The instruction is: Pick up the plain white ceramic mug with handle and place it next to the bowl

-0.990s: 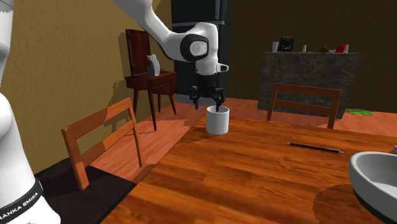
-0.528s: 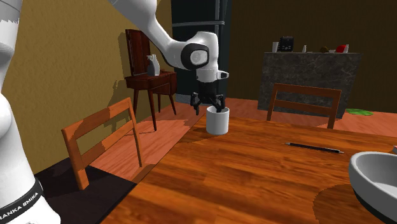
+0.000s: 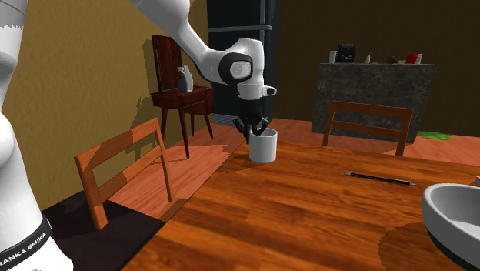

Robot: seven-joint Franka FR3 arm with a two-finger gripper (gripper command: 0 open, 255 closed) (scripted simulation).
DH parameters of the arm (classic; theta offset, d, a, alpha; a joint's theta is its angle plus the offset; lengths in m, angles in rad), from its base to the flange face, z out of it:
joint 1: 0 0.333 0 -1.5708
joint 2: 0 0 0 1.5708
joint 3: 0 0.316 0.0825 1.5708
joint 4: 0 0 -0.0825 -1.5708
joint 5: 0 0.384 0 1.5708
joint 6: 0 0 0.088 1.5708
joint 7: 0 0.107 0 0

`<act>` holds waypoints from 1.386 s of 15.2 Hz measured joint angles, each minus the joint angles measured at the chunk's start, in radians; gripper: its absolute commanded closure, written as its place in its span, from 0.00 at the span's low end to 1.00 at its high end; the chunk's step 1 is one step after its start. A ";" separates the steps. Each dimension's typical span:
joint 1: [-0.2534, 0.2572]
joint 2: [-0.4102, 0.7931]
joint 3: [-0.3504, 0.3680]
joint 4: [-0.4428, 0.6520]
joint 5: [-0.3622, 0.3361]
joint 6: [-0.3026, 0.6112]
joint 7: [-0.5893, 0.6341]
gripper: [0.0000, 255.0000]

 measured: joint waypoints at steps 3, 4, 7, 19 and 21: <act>0.000 0.000 0.000 0.000 0.000 0.000 0.000 1.00; 0.000 0.000 0.000 0.000 0.000 0.000 0.000 1.00; 0.000 0.000 0.000 0.000 0.000 0.000 0.000 1.00; 0.009 -0.076 -0.015 0.051 -0.035 -0.124 0.027 1.00; 0.012 -0.091 -0.017 0.057 -0.041 -0.144 0.032 1.00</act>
